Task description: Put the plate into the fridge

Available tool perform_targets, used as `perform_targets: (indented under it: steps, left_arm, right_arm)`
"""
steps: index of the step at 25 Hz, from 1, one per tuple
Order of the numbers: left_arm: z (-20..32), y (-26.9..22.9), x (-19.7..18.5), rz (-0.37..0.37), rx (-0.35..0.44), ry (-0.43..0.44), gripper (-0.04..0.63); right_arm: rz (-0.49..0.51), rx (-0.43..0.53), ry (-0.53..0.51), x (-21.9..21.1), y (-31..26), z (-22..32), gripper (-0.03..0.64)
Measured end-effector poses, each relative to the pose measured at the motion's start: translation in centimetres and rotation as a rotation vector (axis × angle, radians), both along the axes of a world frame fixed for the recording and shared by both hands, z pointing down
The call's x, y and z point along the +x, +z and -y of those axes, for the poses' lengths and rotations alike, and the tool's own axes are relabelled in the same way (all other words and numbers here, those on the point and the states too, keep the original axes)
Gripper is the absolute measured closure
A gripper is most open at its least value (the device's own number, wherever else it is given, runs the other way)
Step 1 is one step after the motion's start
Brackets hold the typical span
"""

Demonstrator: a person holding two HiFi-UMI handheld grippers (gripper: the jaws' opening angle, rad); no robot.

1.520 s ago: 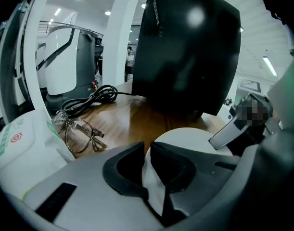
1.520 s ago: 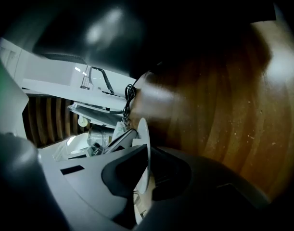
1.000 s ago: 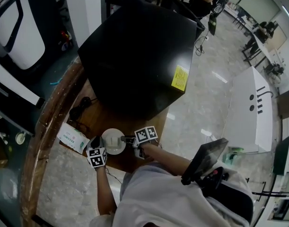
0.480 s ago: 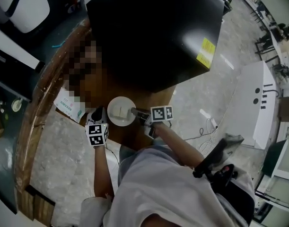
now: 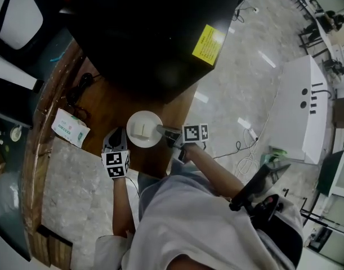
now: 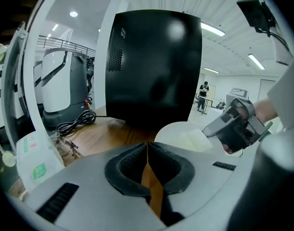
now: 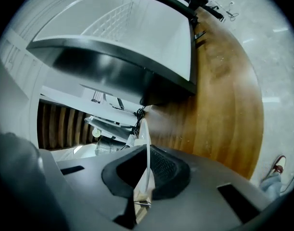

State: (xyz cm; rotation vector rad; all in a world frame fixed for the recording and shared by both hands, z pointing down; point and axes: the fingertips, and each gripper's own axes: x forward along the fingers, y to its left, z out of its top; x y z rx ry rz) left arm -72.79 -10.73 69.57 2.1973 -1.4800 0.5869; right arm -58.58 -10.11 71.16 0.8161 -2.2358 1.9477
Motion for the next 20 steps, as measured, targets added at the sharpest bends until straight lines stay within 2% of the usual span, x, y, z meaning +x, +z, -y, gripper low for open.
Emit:
perform_targets:
  steps: [5,10,20]
  left_arm:
    - [-2.7,0.0,11.9,-0.012,-0.004,0.024,0.569]
    - [-6.1,-1.2,25.3,0.002,-0.003,0.061,0.569]
    - [-11.9,-3.9,54.0,0.024,0.081,0.183,0.569]
  right_arm:
    - [-0.033,0.039,0.015,12.0,-0.2,-2.2,0.592]
    - [-0.003,0.033,0.05,25.4,-1.5,-5.6,0.592]
    - [0.03,0.074,0.138,52.7,-4.2,-11.3,0.592]
